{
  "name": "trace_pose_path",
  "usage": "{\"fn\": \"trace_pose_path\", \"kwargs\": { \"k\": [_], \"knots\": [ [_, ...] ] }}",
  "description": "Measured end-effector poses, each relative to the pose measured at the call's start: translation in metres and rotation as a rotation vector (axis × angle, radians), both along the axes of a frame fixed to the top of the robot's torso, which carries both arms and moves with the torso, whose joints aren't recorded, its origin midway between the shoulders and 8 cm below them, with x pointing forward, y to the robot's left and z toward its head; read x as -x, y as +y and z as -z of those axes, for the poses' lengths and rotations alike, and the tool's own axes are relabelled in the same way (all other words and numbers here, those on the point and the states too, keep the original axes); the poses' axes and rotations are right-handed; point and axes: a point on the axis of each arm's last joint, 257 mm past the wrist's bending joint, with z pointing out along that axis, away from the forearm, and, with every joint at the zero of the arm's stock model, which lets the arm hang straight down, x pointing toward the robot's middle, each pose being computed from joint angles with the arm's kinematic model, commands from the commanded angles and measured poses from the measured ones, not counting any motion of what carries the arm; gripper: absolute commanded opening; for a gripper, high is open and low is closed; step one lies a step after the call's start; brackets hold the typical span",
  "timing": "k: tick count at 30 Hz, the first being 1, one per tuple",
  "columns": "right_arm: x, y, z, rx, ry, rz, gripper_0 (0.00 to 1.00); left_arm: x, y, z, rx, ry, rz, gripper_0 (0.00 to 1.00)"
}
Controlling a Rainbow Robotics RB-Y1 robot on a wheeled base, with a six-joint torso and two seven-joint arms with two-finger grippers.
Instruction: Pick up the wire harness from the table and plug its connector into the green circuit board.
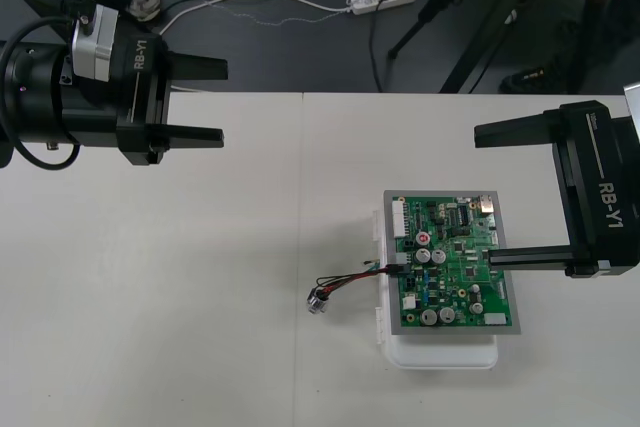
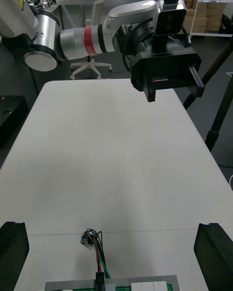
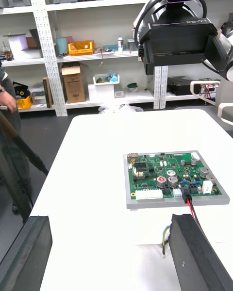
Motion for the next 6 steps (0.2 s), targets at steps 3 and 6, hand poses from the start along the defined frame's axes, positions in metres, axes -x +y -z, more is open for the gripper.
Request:
{"fn": "trace_pose_path", "kwargs": {
  "k": [3,6],
  "knots": [
    [0.0,0.0,0.0,0.0,0.0,0.0,1.0,0.0,0.0,0.0,0.0,0.0,0.0,0.71],
    [0.0,0.0,0.0,0.0,0.0,0.0,1.0,0.0,0.0,0.0,0.0,0.0,0.0,0.71]
  ]
}}
